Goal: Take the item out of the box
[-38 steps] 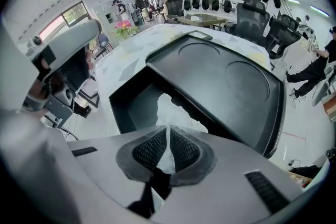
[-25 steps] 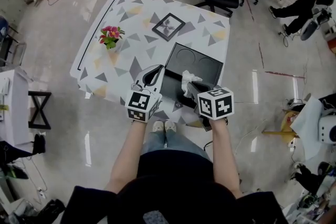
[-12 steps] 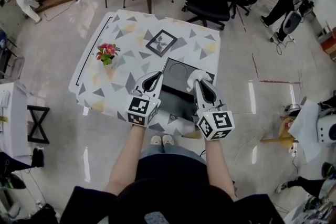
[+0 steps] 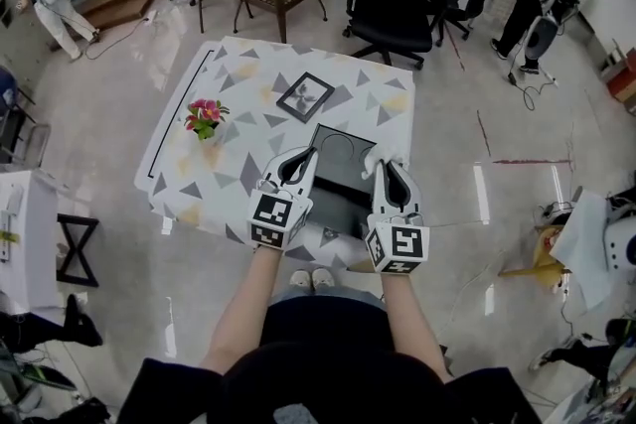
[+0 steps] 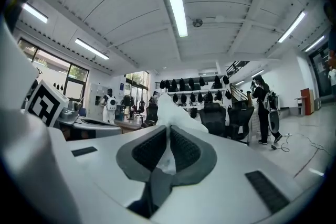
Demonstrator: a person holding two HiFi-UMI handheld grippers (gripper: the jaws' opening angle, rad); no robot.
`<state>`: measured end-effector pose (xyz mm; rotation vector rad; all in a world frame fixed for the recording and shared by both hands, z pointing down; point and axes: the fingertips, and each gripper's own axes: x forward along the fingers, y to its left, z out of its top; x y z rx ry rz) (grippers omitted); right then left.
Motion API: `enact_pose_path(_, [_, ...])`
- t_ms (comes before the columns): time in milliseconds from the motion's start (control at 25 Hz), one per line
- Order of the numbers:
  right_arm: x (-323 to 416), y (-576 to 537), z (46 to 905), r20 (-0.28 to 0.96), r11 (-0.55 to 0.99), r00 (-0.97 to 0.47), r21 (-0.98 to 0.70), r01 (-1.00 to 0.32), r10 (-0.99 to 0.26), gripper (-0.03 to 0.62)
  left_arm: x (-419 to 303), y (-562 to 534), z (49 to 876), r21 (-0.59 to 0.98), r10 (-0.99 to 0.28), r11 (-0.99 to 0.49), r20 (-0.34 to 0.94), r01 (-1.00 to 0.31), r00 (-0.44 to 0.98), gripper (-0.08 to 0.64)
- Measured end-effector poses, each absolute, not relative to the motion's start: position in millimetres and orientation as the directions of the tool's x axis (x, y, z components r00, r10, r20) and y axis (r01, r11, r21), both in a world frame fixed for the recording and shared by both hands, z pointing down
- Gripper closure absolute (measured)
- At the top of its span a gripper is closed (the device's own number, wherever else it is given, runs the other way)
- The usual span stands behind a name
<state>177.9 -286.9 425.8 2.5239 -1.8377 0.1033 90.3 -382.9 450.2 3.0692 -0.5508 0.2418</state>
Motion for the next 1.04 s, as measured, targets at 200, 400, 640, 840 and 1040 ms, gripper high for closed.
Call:
enact_pose_path(200, [179.2, -285.4, 428.0, 0.081, -0.318, 0.317, -0.006, -0.948, -0.945, 0.568, 88.5, -381.3, 450.9, -0.013, -0.347, -0.937, 0.154, -0.349, 0.925, 0.54])
enact_pose_path(400, [181.0, -283.5, 428.8, 0.079, -0.321, 0.319, -0.012, -0.947, -0.944, 0.568, 86.8, -381.2, 451.8, -0.013, -0.352, -0.935, 0.154, -0.355, 0.923, 0.54])
enact_pose_path(640, [180.8, -284.4, 427.8, 0.081, -0.319, 0.317, -0.011, -0.948, -0.945, 0.568, 86.1, -380.8, 450.1, -0.015, -0.352, -0.935, 0.154, -0.354, 0.923, 0.54])
enact_pose_path(840, [180.1, -285.4, 428.0, 0.082, -0.315, 0.313, -0.013, -0.949, -0.946, 0.568, 85.8, -381.5, 450.0, -0.013, -0.354, -0.934, 0.154, -0.357, 0.922, 0.54])
enact_pose_path(1040, [179.9, -286.5, 428.6, 0.083, -0.315, 0.313, -0.016, -0.949, -0.946, 0.568, 85.2, -382.3, 451.5, -0.012, -0.354, -0.934, 0.157, -0.357, 0.922, 0.54])
